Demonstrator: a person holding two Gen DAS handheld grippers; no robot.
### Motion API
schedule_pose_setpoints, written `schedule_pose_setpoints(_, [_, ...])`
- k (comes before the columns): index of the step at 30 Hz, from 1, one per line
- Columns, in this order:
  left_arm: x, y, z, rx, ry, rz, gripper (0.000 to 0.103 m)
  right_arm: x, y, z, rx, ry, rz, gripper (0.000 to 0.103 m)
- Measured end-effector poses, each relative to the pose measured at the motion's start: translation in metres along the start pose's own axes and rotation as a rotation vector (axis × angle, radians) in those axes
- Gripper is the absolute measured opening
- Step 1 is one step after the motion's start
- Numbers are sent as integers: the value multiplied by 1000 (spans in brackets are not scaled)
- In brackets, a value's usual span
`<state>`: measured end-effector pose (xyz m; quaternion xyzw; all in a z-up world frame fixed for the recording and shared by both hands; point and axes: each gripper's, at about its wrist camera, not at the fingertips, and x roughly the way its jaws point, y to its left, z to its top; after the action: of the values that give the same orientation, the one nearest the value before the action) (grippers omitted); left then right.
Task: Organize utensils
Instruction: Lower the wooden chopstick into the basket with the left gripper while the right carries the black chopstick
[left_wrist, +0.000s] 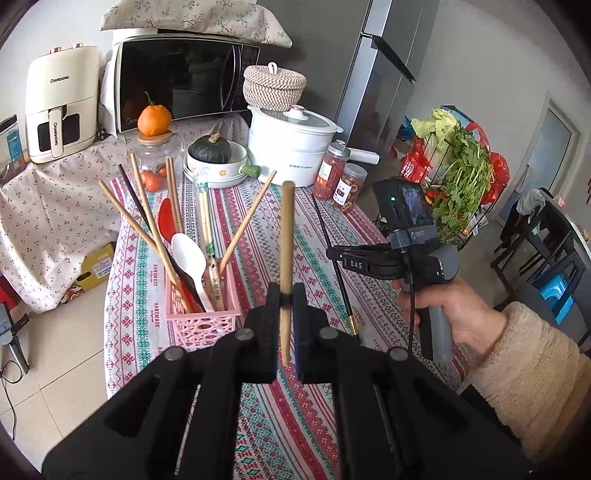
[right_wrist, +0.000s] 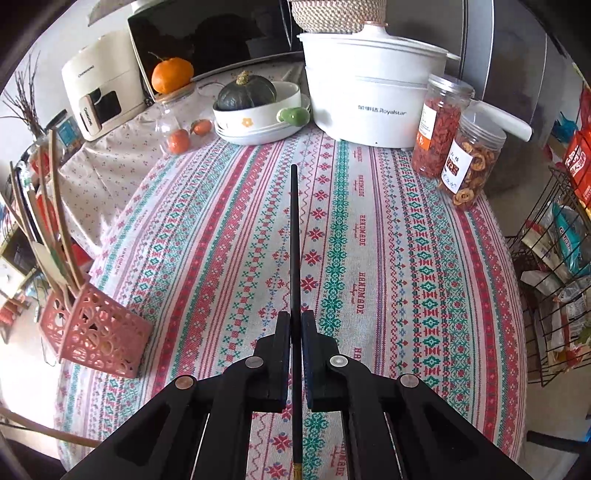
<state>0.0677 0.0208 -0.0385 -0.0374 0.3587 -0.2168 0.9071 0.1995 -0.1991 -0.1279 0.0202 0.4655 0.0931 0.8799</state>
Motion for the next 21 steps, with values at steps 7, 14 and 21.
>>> schedule_pose_setpoints(7, [-26, 3, 13, -34, -165, 49, 7, -78, 11, -11, -33, -191, 70, 6])
schedule_pose_setpoints(14, [-46, 14, 24, -58, -303, 99, 7, -128, 20, -11, -26, -339, 142, 6])
schedule_pose_setpoints(21, [-51, 34, 30, -104, -340, 143, 7, -151, 32, -6, -45, -395, 173, 6])
